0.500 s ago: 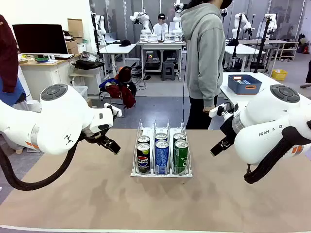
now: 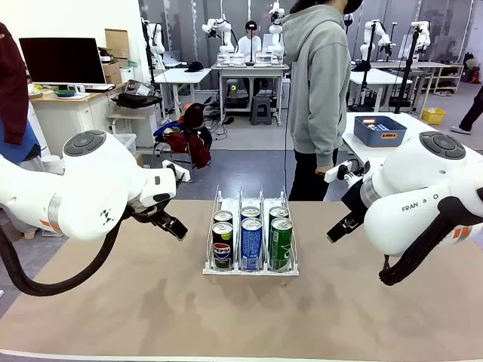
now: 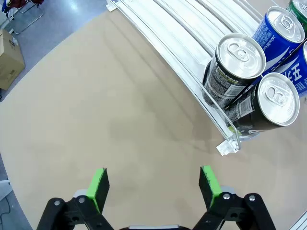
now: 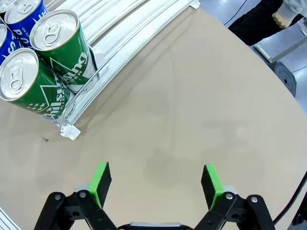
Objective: Fill the beverage cans into the dispenser.
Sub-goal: Pick up the Pepsi coke handed by the human.
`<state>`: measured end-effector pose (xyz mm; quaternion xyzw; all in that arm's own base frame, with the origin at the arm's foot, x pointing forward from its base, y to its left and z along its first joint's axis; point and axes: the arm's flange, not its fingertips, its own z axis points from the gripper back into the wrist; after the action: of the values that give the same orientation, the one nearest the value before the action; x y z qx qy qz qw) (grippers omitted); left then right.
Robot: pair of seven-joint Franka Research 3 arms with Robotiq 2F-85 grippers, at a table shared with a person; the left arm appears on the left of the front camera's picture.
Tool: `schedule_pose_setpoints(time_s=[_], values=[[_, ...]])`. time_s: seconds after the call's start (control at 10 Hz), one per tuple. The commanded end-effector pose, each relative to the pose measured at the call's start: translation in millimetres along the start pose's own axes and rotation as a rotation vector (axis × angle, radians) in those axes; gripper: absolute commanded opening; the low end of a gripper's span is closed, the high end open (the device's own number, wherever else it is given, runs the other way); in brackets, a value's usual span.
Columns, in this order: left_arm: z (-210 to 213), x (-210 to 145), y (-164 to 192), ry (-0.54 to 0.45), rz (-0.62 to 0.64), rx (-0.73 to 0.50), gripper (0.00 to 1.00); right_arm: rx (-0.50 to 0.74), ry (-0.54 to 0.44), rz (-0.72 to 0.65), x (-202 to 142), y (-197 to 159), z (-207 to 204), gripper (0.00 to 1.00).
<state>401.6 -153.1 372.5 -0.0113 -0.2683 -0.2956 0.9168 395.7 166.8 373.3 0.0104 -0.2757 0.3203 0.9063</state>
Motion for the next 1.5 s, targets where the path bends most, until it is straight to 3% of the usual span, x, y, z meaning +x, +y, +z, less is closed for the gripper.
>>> schedule_pose_setpoints(time_s=[0.0, 0.8, 0.9, 1.0, 1.2, 1.4], values=[[0.0, -0.4, 1.4, 0.0, 0.003, 0.001, 1.0, 0.0, 0.0, -0.001, 0.0, -0.1, 0.0, 1.0], [0.0, 0.1, -0.2, 0.0, 0.0, 0.0, 1.0, 0.0, 0.0, 0.0, 0.0, 0.0, 0.0, 1.0], [9.4, -18.6, -28.3, 0.077, -0.041, 0.022, 1.0, 0.074, 0.042, 0.087, -14.0, 12.8, 6.5, 1.0], [9.6, -18.1, -50.1, 0.1, -0.035, -0.014, 1.0, 0.126, 0.048, 0.156, -10.7, 1.2, 15.2, 1.0], [29.3, -10.5, -30.5, 0.178, -0.138, -0.155, 1.0, 0.211, -0.018, 0.178, -9.8, 30.5, 39.8, 1.0], [44.3, -6.3, -37.6, 0.168, -0.153, -0.295, 1.0, 0.33, -0.048, 0.25, -9.9, 18.0, 65.6, 1.0]])
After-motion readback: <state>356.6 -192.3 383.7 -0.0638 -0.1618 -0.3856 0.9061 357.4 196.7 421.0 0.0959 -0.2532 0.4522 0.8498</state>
